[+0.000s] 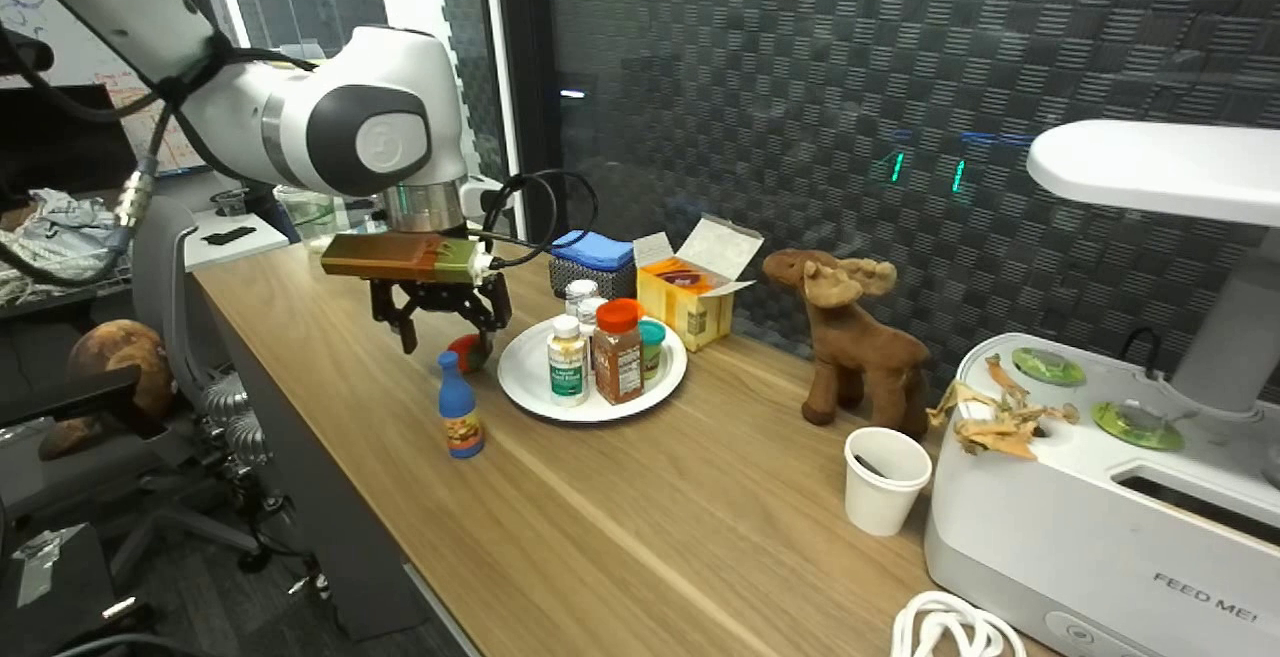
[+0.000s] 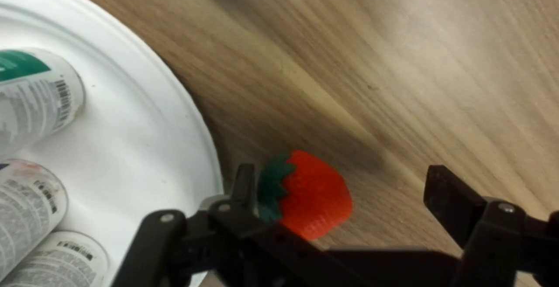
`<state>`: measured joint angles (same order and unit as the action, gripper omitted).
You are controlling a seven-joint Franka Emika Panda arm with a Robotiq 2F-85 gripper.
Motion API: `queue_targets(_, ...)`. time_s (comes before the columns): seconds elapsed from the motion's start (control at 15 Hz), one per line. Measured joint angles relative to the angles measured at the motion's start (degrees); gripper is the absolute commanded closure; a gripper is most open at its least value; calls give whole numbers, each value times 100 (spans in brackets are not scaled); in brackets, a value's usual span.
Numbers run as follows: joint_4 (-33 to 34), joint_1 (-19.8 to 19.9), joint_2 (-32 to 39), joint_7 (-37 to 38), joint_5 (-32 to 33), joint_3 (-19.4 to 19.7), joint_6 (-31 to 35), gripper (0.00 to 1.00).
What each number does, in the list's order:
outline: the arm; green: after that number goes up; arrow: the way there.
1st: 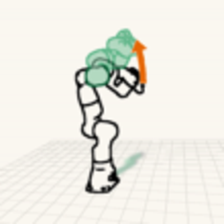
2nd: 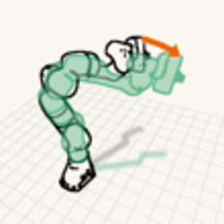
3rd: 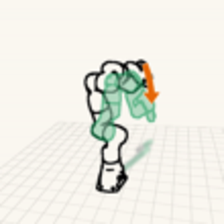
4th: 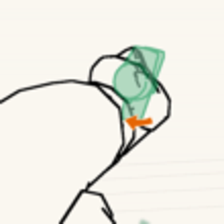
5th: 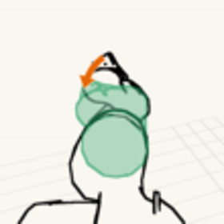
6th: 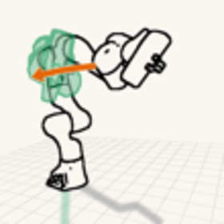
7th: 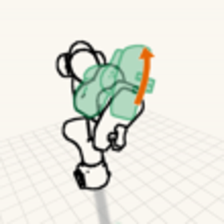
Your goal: Organize all the containers on the white plate
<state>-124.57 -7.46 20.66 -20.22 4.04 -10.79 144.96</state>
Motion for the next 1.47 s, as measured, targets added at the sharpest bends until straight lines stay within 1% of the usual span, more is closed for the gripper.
queue_targets(0.87, 128, 78, 139, -10, 7, 1, 9, 0)
queue_targets(1.27, 334, 56, 288, -187, 258, 1, 81, 0)
queue_targets(1.33, 370, 56, 319, -214, 261, 1, 81, 16)
queue_targets(1.4, 396, 56, 339, -230, 262, 1, 81, 20)
queue_targets(1.47, 416, 57, 347, -232, 272, 5, 79, 28)
